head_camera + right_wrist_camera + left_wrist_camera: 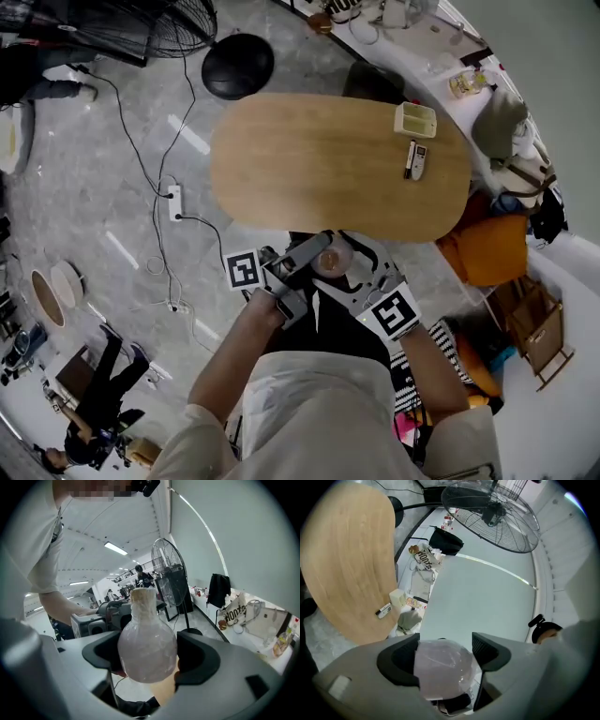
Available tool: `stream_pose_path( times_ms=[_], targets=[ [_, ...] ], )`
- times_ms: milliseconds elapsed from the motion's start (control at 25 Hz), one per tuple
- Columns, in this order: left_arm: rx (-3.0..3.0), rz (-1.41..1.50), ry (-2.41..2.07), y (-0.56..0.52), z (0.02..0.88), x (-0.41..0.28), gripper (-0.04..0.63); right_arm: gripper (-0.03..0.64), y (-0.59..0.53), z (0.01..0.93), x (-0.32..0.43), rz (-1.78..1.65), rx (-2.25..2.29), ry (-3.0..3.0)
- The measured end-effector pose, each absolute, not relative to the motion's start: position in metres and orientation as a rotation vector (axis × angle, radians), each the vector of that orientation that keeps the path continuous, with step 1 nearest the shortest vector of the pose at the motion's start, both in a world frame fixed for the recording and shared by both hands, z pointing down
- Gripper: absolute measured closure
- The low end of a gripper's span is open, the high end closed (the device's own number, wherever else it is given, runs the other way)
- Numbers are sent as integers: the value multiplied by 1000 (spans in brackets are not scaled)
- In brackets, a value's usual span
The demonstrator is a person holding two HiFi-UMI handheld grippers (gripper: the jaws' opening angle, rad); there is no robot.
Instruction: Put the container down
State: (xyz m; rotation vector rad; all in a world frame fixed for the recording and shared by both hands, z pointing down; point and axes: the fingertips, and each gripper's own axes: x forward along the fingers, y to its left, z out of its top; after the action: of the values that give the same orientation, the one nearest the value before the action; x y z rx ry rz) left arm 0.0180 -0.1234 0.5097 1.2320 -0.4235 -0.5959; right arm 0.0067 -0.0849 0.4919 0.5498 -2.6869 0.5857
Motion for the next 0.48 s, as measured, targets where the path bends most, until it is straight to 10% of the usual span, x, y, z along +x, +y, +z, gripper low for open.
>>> stream_pose_path(
  times_ms=[480],
  targets=[
    [1139, -529, -418, -186, 656, 0, 255, 244, -157, 635, -2, 726, 653, -2630]
  ],
)
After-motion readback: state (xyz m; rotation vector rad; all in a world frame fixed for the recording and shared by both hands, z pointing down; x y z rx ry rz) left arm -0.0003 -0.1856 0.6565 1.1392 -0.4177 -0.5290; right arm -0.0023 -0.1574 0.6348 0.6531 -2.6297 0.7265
